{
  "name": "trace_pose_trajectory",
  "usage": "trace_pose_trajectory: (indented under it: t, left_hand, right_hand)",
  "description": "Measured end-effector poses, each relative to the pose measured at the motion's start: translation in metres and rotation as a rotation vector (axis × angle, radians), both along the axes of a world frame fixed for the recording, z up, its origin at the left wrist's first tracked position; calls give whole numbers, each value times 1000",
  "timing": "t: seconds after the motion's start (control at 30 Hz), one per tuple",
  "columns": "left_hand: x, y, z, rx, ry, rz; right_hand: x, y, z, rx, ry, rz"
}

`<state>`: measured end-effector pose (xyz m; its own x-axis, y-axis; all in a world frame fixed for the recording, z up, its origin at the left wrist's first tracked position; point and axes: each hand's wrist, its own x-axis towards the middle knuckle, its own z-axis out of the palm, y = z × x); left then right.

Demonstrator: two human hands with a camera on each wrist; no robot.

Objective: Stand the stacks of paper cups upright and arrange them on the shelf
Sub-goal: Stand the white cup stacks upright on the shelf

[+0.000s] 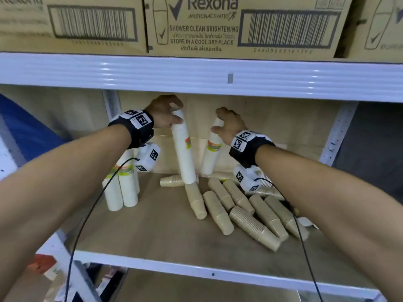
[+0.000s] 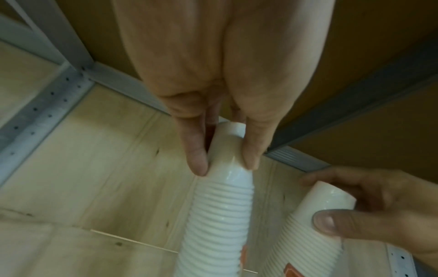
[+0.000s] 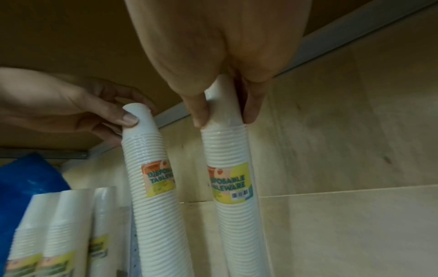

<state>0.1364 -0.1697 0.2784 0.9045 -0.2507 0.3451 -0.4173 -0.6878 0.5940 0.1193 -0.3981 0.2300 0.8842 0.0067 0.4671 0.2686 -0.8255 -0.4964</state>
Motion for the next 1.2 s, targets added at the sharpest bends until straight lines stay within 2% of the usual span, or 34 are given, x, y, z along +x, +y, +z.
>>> trace_pose_trajectory:
  t: [0.37, 0.73, 1.2]
  left_hand:
    - [-43, 65, 6, 126, 71, 190]
    - [-68, 137, -20, 200, 118, 382]
    - [-71, 186, -52, 216, 163, 441]
  right_hand:
    - [-12, 95, 18, -67, 36, 211]
    - [-25, 179, 7, -121, 62, 361]
    - [-20, 248, -21, -100, 130, 460]
